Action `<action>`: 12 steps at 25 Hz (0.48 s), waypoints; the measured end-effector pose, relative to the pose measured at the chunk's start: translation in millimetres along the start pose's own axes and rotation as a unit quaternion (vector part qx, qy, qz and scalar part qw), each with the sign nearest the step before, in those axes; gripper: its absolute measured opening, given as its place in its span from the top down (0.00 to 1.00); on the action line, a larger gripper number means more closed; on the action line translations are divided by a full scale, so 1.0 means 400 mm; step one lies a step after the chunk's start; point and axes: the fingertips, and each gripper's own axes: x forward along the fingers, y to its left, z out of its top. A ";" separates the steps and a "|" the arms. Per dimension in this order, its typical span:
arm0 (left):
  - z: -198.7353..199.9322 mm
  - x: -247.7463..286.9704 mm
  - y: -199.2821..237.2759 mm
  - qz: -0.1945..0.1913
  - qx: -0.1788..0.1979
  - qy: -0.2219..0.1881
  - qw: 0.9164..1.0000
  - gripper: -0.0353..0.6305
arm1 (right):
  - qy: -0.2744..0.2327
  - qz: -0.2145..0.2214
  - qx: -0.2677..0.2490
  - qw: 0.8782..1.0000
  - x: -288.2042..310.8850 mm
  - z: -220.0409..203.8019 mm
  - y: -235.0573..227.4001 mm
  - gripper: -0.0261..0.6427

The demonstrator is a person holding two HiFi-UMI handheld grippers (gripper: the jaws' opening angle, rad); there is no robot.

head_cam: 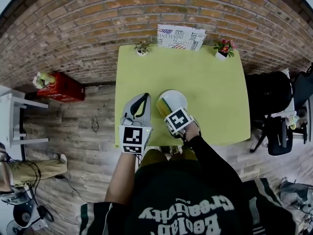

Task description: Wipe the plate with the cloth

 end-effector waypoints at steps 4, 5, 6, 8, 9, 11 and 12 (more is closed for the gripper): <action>-0.010 -0.010 0.016 -0.006 -0.002 0.006 1.000 0.94 | 0.016 0.001 0.011 1.000 0.025 -0.011 0.018 0.75; -0.014 -0.012 0.017 -0.007 -0.003 0.007 1.000 0.94 | 0.018 0.000 0.014 1.000 0.029 -0.014 0.020 0.75; -0.018 -0.013 0.017 -0.009 -0.003 0.008 1.000 0.94 | 0.019 -0.001 0.015 1.000 0.031 -0.016 0.021 0.75; -0.023 -0.014 0.016 -0.011 -0.005 0.009 1.000 0.94 | 0.021 -0.003 0.015 1.000 0.032 -0.017 0.021 0.75; -0.024 -0.013 0.013 -0.012 -0.006 0.009 1.000 0.94 | 0.021 -0.005 0.016 1.000 0.030 -0.019 0.018 0.75; -0.021 -0.010 0.005 -0.013 -0.006 0.007 1.000 0.94 | 0.022 -0.009 0.020 1.000 0.027 -0.027 0.007 0.75; -0.019 -0.008 -0.001 -0.015 -0.006 0.006 1.000 0.94 | 0.022 -0.012 0.024 0.999 0.025 -0.033 -0.001 0.75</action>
